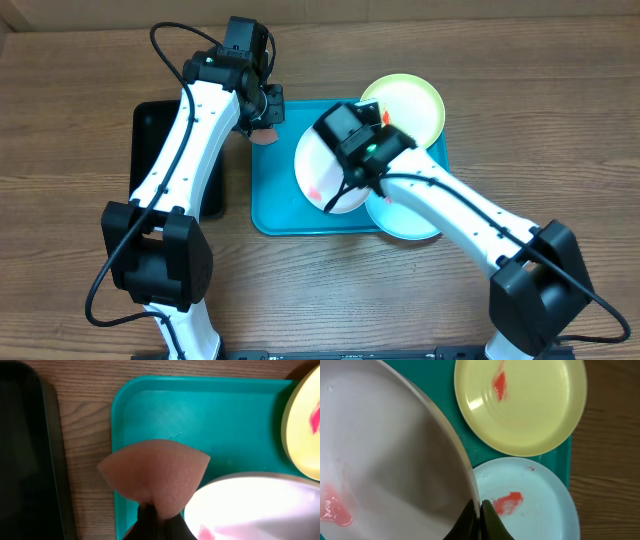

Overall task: Clean dirty plates on tray and stack at the side
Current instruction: 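Lift white plate by rim with right gripper off teal tray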

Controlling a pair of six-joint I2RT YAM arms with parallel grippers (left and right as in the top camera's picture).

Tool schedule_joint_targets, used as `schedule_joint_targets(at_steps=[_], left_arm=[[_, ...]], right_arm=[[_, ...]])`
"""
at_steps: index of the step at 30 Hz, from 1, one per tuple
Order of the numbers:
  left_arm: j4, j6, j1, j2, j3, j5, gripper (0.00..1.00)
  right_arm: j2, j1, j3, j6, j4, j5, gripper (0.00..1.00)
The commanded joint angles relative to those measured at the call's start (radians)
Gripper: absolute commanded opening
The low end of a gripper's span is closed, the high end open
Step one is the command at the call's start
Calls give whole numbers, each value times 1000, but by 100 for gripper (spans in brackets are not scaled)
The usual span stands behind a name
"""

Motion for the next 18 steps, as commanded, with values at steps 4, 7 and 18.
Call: schedule_joint_targets(at_steps=[4,7,18], left_arm=[[3,-21,-6,-7,20,-11,4],[3,-21,-6,-7,20,-11,4],[3,-21,-6,-7,20,-11,4]], right_arm=[[-23,98,26,44,4,344,4],[-23,143,26,50,6,472,4],[-23,218,26,66,9,803,4]])
